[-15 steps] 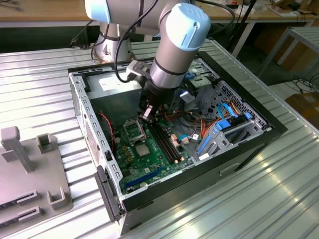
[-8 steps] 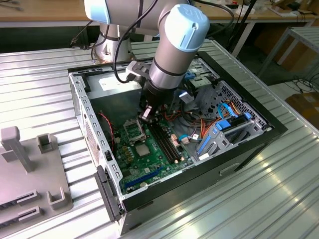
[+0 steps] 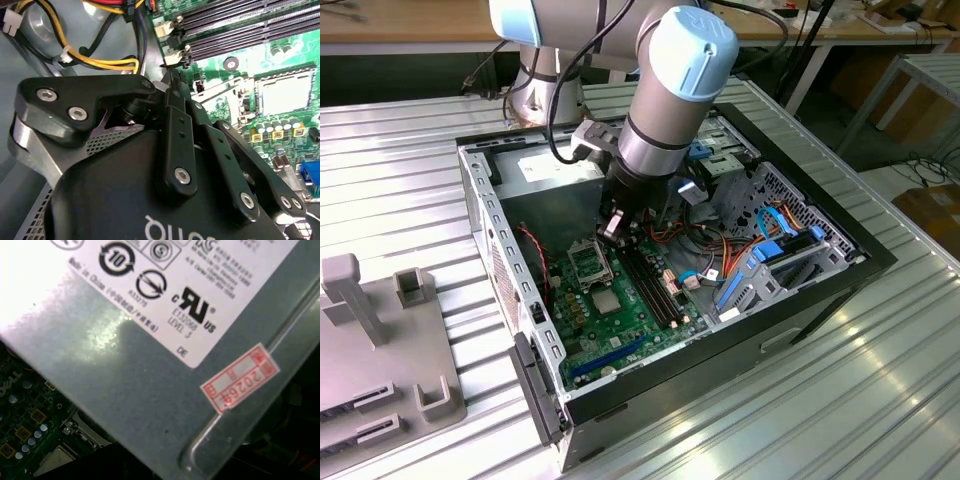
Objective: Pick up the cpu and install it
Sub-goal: 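Close the cpu cover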
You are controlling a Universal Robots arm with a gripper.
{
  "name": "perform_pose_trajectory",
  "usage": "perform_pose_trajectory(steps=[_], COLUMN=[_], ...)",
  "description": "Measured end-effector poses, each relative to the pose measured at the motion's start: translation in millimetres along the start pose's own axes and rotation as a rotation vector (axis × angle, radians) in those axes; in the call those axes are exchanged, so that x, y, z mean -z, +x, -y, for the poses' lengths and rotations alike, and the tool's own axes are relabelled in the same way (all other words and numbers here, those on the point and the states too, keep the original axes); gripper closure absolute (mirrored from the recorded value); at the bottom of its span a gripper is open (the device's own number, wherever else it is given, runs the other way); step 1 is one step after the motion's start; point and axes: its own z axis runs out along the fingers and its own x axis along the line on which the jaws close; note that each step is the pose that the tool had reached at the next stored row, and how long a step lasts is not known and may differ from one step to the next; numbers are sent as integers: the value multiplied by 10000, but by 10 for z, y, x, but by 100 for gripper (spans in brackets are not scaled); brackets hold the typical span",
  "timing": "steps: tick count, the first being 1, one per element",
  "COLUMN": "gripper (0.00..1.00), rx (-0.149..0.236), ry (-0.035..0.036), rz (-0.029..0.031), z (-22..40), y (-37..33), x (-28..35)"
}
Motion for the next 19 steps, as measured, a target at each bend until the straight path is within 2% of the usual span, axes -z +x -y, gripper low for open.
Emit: perform_pose_trajectory(steps=[5,19], gripper=[89,89], rx=[0,2], ry=[-3,-2], rz=[-3,-4], z=[-20,26], y=[-20,25], x=[-27,-33])
